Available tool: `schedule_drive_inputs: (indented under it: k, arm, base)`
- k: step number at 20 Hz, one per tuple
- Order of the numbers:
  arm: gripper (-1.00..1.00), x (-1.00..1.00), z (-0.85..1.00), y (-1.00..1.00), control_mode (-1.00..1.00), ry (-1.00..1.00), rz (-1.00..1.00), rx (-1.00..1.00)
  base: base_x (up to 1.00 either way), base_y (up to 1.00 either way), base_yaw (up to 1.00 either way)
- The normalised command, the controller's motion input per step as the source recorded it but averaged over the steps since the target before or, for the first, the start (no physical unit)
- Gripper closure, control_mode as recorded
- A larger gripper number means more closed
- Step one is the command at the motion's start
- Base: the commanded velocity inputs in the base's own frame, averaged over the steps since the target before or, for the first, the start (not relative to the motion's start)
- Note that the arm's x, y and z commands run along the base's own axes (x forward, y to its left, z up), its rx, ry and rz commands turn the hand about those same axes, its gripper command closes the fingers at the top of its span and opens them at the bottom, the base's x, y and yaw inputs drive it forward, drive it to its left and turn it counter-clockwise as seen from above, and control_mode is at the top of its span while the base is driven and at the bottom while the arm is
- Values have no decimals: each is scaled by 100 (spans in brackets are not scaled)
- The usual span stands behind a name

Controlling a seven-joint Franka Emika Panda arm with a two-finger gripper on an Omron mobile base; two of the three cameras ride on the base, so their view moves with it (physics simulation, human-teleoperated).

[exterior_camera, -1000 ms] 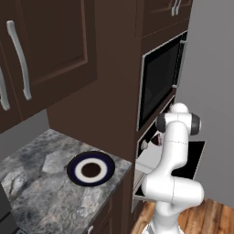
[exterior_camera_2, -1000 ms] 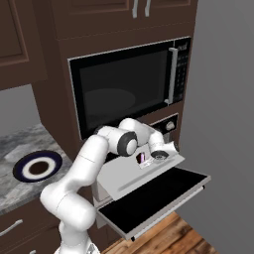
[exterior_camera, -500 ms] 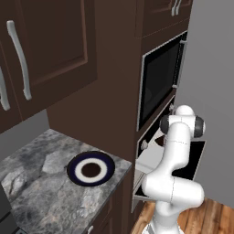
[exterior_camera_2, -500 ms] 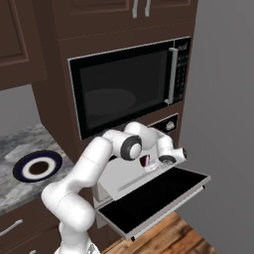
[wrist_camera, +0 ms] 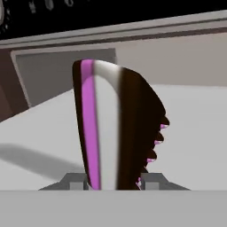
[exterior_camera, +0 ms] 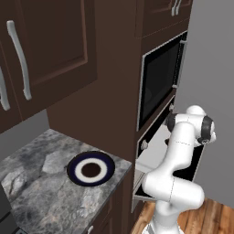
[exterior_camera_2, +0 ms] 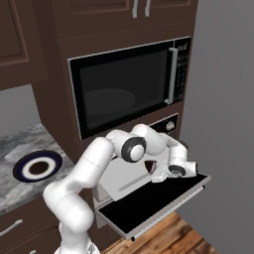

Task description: Take the baked cake out of the oven and place it on the plate for cooling. Then close the oven door.

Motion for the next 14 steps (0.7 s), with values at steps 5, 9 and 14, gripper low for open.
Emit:
schedule_drive_inputs:
  k: [5,9,14]
  arm:
    - [100,-61,42,8,-100,-37,0,1]
    - [100,-79,49,2,-100,-45,0,0]
    - [100,-70,60,0,-100,-43,0,0]
  base:
    - [0,0,0]
    - [0,0,0]
    - [0,0,0]
